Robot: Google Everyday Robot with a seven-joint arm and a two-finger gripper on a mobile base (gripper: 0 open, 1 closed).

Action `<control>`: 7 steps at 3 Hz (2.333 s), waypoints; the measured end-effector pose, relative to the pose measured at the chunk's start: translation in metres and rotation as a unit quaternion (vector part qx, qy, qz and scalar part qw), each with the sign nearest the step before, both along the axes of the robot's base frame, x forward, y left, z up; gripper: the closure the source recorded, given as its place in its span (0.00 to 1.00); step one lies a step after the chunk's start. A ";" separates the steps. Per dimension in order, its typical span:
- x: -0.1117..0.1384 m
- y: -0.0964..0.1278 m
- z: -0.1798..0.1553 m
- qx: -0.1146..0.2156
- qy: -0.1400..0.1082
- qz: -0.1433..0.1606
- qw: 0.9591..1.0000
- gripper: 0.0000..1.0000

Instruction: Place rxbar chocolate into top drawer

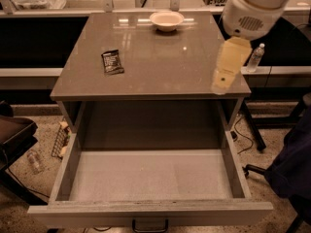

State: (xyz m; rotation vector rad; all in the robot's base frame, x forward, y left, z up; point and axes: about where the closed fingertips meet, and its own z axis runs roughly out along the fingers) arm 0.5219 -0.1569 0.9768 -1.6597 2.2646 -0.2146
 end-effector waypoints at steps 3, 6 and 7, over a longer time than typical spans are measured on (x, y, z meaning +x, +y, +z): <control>0.126 0.034 -0.048 0.112 -0.065 -0.194 0.972 0.00; 0.141 0.084 -0.053 0.249 -0.027 -0.211 0.945 0.00; 0.162 0.096 -0.068 0.265 -0.048 -0.226 0.936 0.00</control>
Offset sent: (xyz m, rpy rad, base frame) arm 0.1352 0.0253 -0.0396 0.0556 -0.1961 -0.3661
